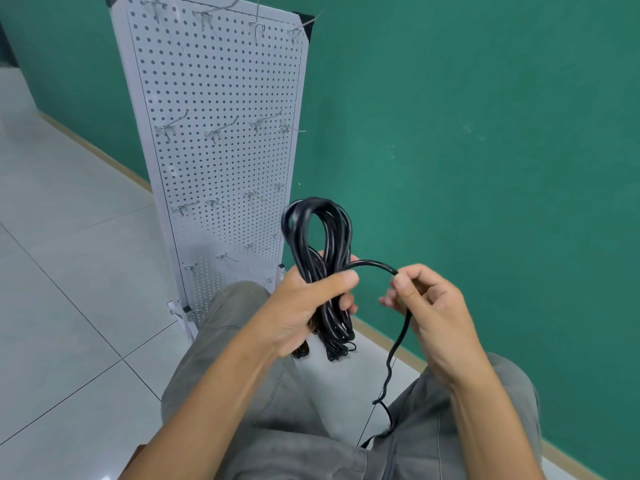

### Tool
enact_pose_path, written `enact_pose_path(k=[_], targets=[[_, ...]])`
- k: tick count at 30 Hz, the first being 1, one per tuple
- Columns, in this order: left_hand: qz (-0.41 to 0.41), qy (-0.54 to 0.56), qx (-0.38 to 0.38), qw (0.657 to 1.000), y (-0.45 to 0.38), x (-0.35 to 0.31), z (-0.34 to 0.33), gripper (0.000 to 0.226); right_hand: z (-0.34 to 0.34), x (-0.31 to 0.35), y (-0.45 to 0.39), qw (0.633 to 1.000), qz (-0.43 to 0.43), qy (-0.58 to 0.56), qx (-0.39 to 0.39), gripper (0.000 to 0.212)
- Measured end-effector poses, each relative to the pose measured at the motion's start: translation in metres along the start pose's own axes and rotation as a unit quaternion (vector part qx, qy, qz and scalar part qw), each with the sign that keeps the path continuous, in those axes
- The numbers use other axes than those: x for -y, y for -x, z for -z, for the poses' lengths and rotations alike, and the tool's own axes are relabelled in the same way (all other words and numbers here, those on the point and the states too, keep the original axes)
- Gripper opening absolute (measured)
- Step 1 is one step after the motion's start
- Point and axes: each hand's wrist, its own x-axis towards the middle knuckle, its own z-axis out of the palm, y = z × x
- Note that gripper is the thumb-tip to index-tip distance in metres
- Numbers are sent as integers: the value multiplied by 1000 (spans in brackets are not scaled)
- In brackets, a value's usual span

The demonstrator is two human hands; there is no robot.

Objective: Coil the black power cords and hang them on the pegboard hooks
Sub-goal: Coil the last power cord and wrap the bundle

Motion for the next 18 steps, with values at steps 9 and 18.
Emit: enact_pose_path(k=[9,18], targets=[[43,-129,8,991,-1,27,-16,35,-22,27,-1,997,33,51,-47,23],[64,-227,54,970,1,28,-21,22,-31,33,-11,996,35,36,-79,25]])
